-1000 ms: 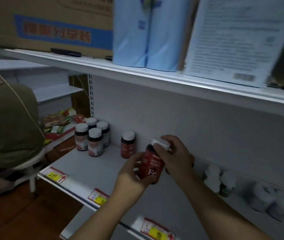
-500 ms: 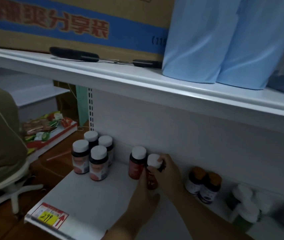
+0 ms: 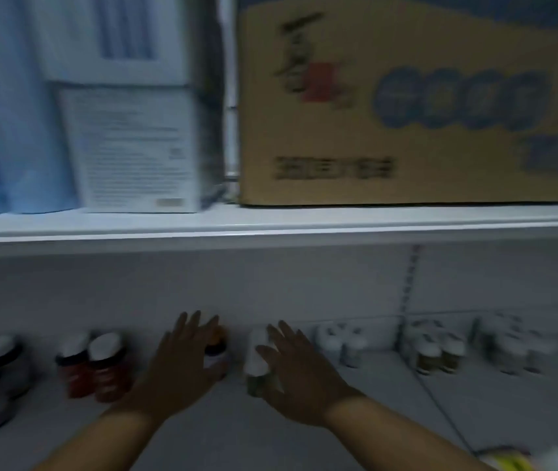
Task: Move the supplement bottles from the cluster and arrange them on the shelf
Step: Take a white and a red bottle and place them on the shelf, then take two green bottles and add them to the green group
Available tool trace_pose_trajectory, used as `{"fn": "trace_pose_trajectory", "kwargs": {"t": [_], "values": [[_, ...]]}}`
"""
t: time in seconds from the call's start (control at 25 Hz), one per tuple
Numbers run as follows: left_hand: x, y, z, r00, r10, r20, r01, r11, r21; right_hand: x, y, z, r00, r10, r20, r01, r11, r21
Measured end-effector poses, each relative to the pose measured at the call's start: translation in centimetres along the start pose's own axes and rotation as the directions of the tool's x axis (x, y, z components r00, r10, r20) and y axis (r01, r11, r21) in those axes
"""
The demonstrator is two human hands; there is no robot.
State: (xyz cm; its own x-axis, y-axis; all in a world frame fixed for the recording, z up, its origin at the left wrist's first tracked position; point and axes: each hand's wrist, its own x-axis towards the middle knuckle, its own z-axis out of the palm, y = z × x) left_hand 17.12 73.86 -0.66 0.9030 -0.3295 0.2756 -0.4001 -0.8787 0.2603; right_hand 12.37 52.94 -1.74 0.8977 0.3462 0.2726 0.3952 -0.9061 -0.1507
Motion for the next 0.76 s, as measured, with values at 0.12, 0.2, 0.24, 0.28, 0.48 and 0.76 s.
{"fn": "trace_pose_trajectory", "kwargs": {"t": [0.12, 0.2, 0.24, 0.28, 0.48, 0.76], "values": [[2.1, 11.7, 1.8, 0.993, 0.071, 0.092, -0.071, 0.997, -0.002, -9.5, 6.4, -4.8, 0.983, 0.14, 0.123, -0.134, 0.989, -0.056], [2.7, 19.9, 4.0, 0.98, 0.156, 0.123, -0.148, 0.986, -0.072, -15.4, 10.3, -7.2, 0.972, 0.222, 0.083, -0.219, 0.975, -0.043], [3.0, 23.8, 5.1, 0.974, 0.185, 0.128, -0.171, 0.979, -0.113, -18.3, 12.3, -8.1, 0.962, 0.268, 0.057, -0.266, 0.963, -0.035], [3.5, 27.1, 6.3, 0.967, 0.213, 0.138, -0.193, 0.97, -0.146, -21.0, 14.2, -8.9, 0.951, 0.308, 0.035, -0.307, 0.951, -0.032], [5.4, 43.9, 12.3, 0.882, 0.422, 0.209, -0.35, 0.885, -0.308, -33.3, 23.7, -12.6, 0.841, 0.541, -0.026, -0.541, 0.84, -0.045], [10.0, 63.4, 23.4, 0.745, 0.618, 0.251, -0.489, 0.762, -0.424, -42.8, 39.0, -16.6, 0.664, 0.747, -0.041, -0.748, 0.661, -0.065]]}}
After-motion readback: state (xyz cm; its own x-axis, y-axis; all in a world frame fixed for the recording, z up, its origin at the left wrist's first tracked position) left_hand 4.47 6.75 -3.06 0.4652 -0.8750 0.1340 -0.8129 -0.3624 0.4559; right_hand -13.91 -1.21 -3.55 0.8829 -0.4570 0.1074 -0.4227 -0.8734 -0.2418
